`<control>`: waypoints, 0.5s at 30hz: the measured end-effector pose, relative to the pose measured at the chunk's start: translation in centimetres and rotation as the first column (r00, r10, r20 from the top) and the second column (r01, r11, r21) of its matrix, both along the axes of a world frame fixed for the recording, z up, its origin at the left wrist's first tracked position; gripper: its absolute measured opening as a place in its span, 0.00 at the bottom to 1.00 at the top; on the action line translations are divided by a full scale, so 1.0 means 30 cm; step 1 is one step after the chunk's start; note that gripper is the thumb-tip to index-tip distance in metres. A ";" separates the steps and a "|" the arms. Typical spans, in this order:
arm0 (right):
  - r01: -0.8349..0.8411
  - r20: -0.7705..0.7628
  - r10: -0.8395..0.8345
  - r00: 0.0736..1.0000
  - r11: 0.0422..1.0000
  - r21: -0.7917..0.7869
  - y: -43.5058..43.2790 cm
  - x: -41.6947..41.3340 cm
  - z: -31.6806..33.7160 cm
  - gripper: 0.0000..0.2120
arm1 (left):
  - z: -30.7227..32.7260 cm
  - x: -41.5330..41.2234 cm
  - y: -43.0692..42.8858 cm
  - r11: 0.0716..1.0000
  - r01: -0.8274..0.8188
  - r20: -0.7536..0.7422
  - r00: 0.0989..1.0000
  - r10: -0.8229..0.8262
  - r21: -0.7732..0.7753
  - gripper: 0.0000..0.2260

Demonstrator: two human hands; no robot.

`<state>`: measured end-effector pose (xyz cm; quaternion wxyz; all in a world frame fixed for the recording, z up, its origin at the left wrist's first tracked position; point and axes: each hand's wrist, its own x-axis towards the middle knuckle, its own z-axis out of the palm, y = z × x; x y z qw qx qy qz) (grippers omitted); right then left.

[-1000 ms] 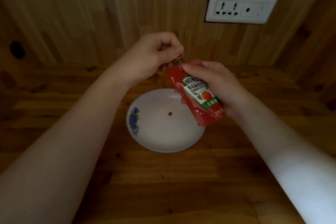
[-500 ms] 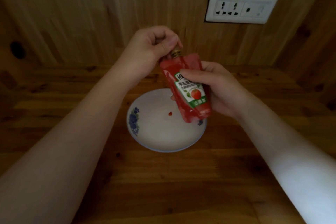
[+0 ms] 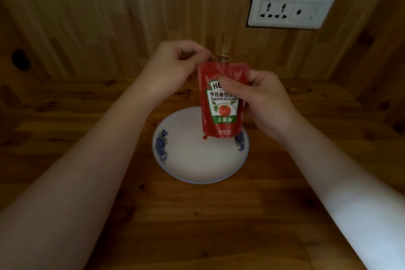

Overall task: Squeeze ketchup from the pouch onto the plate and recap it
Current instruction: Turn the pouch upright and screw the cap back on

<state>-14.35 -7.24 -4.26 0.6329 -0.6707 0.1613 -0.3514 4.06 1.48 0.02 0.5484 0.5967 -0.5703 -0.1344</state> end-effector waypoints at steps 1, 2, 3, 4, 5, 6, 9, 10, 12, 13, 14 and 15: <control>0.023 0.009 -0.023 1.000 1.000 -0.004 -0.003 0.000 0.001 0.06 | -0.010 0.008 -0.004 0.999 -0.020 0.020 1.000 0.019 0.032 0.07; 0.047 0.014 -0.047 0.999 0.999 -0.011 -0.006 0.001 0.003 0.07 | -0.021 0.017 -0.007 0.997 -0.038 0.048 0.998 0.035 0.063 0.06; 0.069 0.019 -0.068 0.997 0.997 -0.020 -0.008 0.001 0.004 0.06 | -0.033 0.026 -0.011 0.994 -0.062 0.084 0.995 0.054 0.092 0.06; 0.089 0.024 -0.088 0.996 0.996 -0.029 -0.011 0.001 0.006 0.04 | -0.047 0.038 -0.014 0.989 -0.089 0.124 0.990 0.074 0.118 0.06; 0.107 0.029 -0.106 0.994 0.994 -0.036 -0.014 0.000 0.006 0.03 | -0.062 0.051 -0.018 0.983 -0.116 0.157 0.983 0.094 0.139 0.06; 0.125 0.033 -0.124 0.992 0.991 -0.041 -0.018 -0.002 0.007 0.03 | -0.078 0.064 -0.022 0.977 -0.143 0.184 0.976 0.114 0.157 0.07; 0.174 0.055 -0.171 0.984 0.983 -0.054 -0.031 -0.012 0.008 0.04 | -0.129 0.104 -0.030 0.949 -0.236 0.274 0.946 0.175 0.208 0.07; 0.199 0.065 -0.195 0.979 0.978 -0.062 -0.033 -0.016 0.010 0.04 | -0.146 0.117 -0.031 0.937 -0.268 0.307 0.932 0.193 0.225 0.08; 0.258 0.086 -0.251 0.964 0.963 -0.076 -0.040 -0.022 0.015 0.04 | -0.179 0.140 -0.032 0.913 -0.304 0.349 0.915 0.200 0.272 0.09; 0.289 0.094 -0.281 0.955 0.954 -0.082 -0.045 -0.025 0.016 0.04 | -0.192 0.149 -0.032 0.903 -0.310 0.359 0.913 0.196 0.297 0.10; 0.323 0.100 -0.314 0.944 0.942 -0.087 -0.052 -0.028 0.018 0.04 | -0.203 0.157 -0.030 0.893 -0.321 0.369 0.908 0.196 0.316 0.11; 0.356 0.106 -0.346 0.932 0.930 -0.091 -0.059 -0.030 0.019 0.05 | -0.213 0.164 -0.028 0.883 -0.337 0.386 0.900 0.201 0.326 0.12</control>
